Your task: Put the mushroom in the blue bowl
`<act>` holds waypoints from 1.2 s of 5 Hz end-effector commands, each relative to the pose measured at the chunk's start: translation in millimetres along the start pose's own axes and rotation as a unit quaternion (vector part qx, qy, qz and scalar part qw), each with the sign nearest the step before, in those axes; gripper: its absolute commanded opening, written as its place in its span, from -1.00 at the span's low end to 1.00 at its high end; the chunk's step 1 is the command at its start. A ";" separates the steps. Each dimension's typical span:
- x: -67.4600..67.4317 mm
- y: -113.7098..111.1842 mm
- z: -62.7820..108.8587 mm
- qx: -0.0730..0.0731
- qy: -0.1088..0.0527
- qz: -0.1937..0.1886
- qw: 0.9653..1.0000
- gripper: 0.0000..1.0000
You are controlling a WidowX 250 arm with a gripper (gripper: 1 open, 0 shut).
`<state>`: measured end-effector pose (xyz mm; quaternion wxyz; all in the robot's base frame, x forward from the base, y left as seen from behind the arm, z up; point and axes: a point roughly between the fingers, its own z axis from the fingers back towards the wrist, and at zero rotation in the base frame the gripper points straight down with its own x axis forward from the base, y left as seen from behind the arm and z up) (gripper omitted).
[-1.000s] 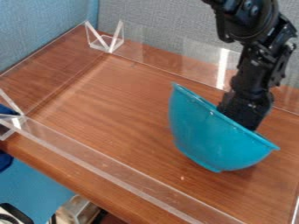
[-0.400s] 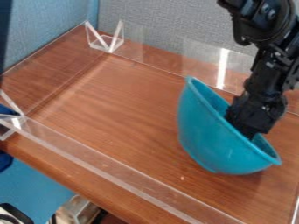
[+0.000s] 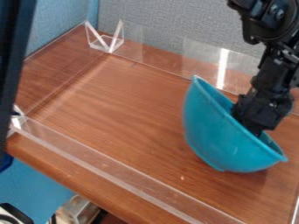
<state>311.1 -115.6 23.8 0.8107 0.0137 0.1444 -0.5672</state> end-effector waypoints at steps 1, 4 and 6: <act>10.0 -2.2 -2.9 -0.006 -0.001 0.021 1.000 -1.00; 4.5 -7.2 23.9 -0.026 -0.004 0.101 0.995 -1.00; -34.0 -7.0 33.1 -0.023 -0.002 0.107 0.994 -1.00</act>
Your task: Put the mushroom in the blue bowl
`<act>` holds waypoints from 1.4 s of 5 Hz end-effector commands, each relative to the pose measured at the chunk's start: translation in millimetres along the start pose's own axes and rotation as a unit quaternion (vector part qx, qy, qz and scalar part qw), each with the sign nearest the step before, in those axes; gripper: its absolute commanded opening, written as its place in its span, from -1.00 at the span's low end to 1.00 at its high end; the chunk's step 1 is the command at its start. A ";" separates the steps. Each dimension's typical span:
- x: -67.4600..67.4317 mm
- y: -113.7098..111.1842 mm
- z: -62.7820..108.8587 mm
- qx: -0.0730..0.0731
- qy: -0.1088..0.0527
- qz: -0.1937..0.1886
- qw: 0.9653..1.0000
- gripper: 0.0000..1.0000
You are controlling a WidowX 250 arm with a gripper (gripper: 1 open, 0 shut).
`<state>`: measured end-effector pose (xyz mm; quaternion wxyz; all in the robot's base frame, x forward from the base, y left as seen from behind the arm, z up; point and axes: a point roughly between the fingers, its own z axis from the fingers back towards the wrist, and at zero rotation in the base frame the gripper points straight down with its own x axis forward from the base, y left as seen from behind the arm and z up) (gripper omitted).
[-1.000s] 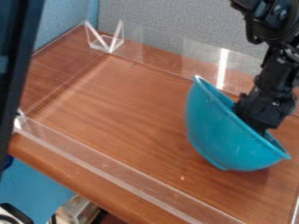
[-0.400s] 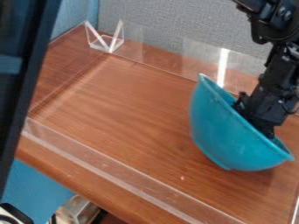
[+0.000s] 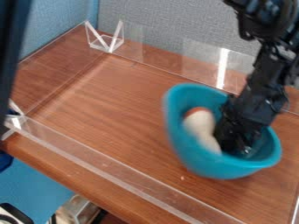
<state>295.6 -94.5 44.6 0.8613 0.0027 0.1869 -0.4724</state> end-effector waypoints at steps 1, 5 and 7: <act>14.3 7.6 19.7 0.029 -0.026 -0.015 0.999 -1.00; 39.7 -6.1 2.2 0.042 -0.039 -0.039 0.998 1.00; 46.4 -2.0 -5.7 0.026 -0.053 0.006 0.998 -1.00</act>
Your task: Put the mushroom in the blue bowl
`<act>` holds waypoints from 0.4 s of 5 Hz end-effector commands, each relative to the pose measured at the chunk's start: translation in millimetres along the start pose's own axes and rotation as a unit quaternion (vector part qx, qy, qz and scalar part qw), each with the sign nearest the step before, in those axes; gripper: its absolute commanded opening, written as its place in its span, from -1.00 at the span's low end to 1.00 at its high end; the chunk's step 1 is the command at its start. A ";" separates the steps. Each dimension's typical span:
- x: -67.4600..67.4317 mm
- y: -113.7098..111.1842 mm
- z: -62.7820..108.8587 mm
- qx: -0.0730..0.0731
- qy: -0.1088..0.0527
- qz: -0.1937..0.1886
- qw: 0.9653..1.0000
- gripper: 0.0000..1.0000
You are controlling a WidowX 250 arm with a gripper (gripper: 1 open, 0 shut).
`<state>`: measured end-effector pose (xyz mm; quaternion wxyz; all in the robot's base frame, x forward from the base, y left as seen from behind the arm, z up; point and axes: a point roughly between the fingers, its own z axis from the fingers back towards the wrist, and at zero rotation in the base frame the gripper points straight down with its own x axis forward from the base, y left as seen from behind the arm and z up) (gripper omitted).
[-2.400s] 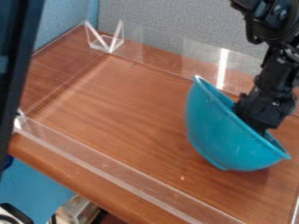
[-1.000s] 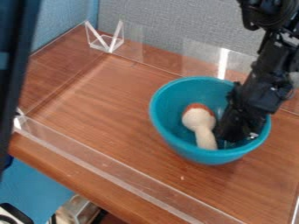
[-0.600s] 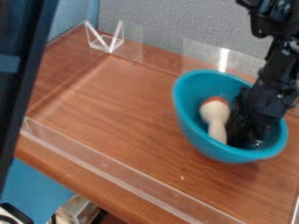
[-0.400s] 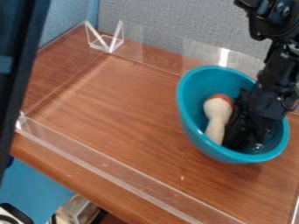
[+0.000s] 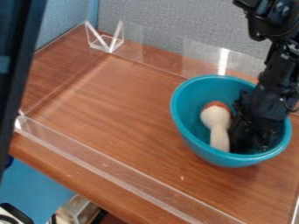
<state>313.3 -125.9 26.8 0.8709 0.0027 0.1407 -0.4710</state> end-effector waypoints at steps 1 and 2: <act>1.6 -4.8 0.1 0.006 -0.013 -0.001 1.000 -1.00; -3.4 -7.6 1.7 0.008 -0.015 -0.003 1.000 -1.00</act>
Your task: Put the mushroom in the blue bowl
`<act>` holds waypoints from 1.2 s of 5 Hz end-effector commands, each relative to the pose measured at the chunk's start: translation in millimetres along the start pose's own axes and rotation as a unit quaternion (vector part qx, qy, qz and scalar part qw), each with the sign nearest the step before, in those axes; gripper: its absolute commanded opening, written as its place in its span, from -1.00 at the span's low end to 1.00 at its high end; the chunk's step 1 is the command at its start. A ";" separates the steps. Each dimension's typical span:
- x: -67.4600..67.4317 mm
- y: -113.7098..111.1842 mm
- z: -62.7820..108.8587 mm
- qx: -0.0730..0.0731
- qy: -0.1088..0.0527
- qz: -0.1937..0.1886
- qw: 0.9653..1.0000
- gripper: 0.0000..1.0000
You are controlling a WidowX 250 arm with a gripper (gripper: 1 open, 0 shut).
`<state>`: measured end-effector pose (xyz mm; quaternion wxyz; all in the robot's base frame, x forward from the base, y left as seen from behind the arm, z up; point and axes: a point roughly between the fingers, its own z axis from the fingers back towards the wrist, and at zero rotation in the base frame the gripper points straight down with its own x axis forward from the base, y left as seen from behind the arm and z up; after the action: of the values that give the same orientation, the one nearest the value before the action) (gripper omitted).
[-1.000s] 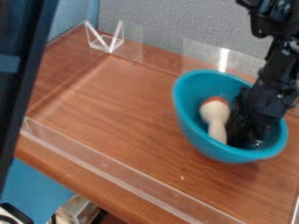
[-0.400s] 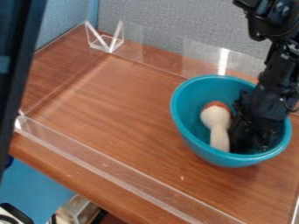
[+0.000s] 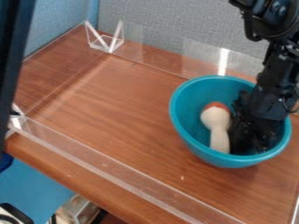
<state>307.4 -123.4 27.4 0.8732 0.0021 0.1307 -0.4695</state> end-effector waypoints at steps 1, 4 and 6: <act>3.7 -1.8 -1.1 0.005 -0.007 -0.009 1.000 -1.00; 8.2 0.9 -8.1 0.006 -0.013 -0.001 1.000 -1.00; 7.4 1.1 -10.3 0.000 -0.021 0.038 0.999 -1.00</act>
<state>311.3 -126.0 25.1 0.8882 0.0005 0.1159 -0.4446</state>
